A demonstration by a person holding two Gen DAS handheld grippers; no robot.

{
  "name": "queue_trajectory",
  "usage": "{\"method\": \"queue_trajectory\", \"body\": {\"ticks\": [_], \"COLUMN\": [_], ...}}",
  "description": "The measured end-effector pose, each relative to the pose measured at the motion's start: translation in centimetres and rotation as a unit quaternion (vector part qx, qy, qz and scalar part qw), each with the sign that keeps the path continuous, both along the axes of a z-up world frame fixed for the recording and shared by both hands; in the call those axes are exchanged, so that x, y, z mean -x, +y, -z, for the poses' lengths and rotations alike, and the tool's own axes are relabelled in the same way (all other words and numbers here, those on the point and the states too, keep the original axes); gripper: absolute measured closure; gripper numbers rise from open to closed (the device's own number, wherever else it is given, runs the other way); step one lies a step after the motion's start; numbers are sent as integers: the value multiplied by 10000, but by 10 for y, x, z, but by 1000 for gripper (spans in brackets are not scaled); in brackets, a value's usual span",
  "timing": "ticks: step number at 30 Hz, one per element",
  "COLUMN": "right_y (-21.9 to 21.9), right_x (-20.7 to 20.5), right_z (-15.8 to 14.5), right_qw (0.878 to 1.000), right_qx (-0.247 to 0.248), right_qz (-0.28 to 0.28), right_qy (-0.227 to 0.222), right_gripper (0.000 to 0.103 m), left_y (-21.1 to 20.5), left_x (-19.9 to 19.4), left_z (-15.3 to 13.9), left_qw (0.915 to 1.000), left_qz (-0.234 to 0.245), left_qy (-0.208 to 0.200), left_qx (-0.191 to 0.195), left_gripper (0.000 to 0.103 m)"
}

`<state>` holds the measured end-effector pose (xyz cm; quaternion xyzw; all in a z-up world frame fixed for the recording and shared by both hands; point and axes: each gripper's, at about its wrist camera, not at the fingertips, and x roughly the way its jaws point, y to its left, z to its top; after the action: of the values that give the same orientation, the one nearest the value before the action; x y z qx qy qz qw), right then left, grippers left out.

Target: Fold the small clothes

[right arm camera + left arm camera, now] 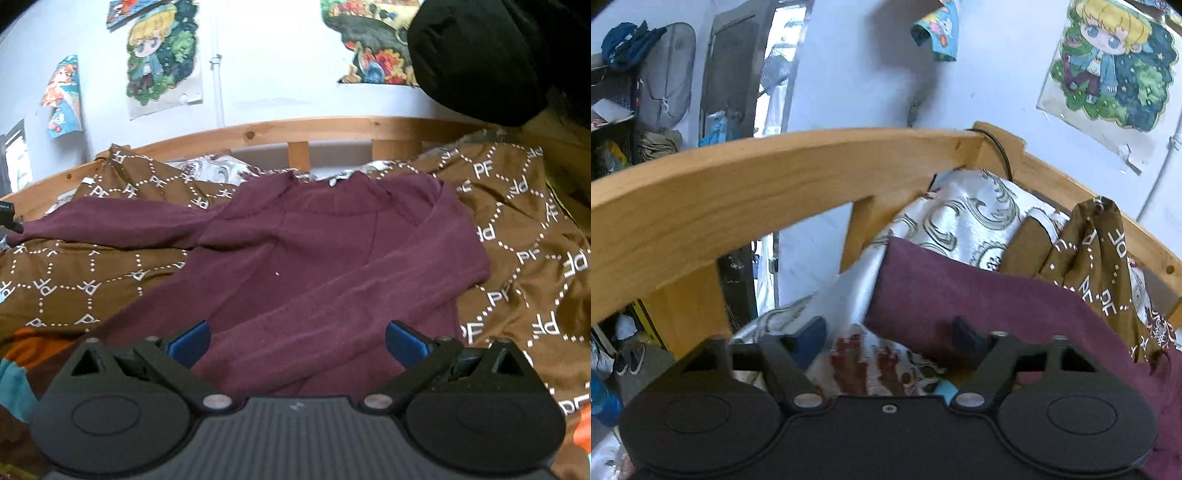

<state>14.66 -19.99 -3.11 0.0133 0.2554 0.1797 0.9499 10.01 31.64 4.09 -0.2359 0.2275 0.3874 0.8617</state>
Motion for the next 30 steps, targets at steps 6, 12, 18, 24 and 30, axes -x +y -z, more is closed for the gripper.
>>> {"method": "queue_trajectory", "body": {"ticks": [6,12,18,24,30], "right_y": [-13,-26,-36,-46,-60], "right_x": [2,2,2,3,1], "right_z": [5,7,9,7,5], "right_qw": [9997,9982,9969,9954,9925], "right_qx": [-153,-403,-572,-715,-769], "right_qz": [183,429,506,628,945], "right_qy": [81,150,177,135,63], "right_gripper": [0,0,0,0,0], "left_y": [-13,-52,-120,-208,-294], "left_x": [-1,-12,-35,-57,-72], "left_z": [-7,-40,-87,-110,-90], "left_qw": [9989,9867,9480,8887,8307], "left_qz": [-210,444,1806,3346,4708], "left_qy": [-40,-269,-703,-1197,-1276], "left_qx": [-429,-1541,-2525,-2897,-2684], "left_gripper": [95,95,95,95,95]}}
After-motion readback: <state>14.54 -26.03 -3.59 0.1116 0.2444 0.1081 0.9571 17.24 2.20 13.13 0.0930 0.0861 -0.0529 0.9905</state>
